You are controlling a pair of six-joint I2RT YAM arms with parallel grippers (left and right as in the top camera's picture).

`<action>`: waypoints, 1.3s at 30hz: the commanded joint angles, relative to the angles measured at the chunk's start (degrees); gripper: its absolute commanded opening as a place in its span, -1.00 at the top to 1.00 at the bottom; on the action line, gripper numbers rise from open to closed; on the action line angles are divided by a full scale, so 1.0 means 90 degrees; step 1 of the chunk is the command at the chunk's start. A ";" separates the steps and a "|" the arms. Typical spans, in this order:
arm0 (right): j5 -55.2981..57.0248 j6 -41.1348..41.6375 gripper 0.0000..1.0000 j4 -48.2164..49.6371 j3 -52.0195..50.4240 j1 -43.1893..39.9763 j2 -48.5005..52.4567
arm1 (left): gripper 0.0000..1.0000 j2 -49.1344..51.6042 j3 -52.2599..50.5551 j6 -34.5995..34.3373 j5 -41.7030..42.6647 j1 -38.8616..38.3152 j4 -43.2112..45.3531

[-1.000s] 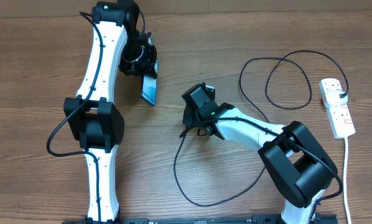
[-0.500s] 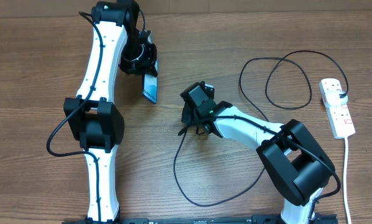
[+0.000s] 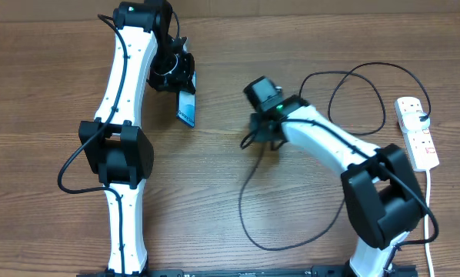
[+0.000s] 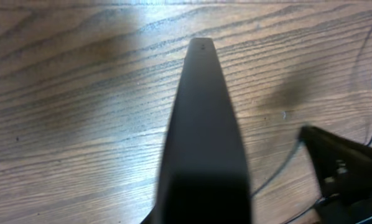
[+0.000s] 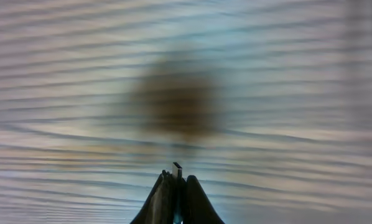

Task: Plug charger to phone and switch on socket
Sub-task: 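Close the right gripper on the USB-C plug and lift it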

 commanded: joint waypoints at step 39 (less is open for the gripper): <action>-0.0124 0.0566 0.55 -0.0437 -0.1059 -0.0488 0.0056 | 0.92 -0.0080 0.0068 -0.0039 0.0143 -0.0044 0.0158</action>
